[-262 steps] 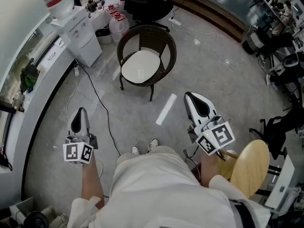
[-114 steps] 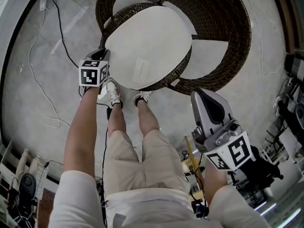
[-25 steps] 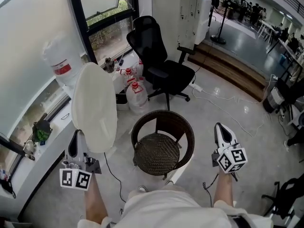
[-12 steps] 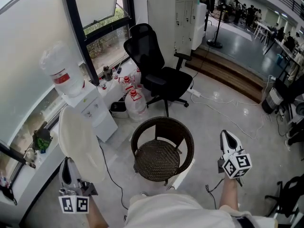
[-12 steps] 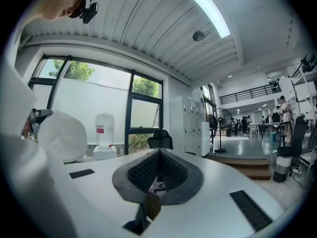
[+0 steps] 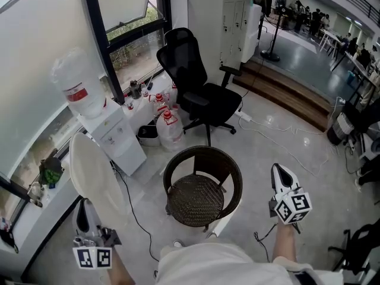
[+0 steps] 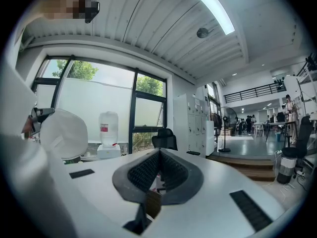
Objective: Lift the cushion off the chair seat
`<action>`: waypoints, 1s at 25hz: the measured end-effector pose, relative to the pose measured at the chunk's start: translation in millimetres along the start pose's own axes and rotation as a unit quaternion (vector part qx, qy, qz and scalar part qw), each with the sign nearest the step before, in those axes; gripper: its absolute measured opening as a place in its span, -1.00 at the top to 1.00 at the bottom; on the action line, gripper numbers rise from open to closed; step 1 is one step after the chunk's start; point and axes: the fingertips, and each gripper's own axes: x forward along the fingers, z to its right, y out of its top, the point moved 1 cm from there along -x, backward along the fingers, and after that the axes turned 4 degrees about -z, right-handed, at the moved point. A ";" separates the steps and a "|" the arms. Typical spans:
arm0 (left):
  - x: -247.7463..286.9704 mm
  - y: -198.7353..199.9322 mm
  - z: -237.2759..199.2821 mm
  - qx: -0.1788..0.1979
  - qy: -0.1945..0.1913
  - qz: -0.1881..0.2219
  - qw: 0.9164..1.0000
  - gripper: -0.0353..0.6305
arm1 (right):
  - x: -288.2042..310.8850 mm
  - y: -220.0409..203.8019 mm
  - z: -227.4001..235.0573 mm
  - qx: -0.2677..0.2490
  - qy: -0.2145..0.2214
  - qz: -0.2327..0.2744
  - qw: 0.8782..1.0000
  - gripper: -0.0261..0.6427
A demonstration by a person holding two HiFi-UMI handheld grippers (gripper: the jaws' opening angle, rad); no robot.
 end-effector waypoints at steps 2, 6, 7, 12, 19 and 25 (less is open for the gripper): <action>3.0 -0.5 0.5 0.001 -0.003 0.000 1.000 0.83 | 0.3 -0.4 -0.1 0.000 -0.001 0.001 1.000 0.92; 11.3 -1.1 4.3 -0.003 -0.013 0.002 1.000 0.83 | -0.2 -1.2 3.1 -0.001 -0.009 -0.001 1.000 0.92; 14.2 -1.2 5.7 -0.004 -0.016 0.002 1.000 0.83 | 0.3 -1.5 3.4 -0.003 -0.011 -0.003 1.000 0.92; 25.5 -1.8 11.1 -0.006 -0.033 0.004 0.999 0.83 | 2.5 1.4 -1.5 -0.006 -0.012 0.000 1.000 0.92; 32.7 -7.2 8.8 -0.017 -0.040 0.001 0.999 0.83 | 7.4 7.0 -9.5 -0.010 -0.010 0.002 1.000 0.92; 34.7 -7.6 6.4 -0.013 -0.043 0.004 0.999 0.83 | 9.0 7.8 -15.4 -0.019 -0.010 0.000 1.000 0.92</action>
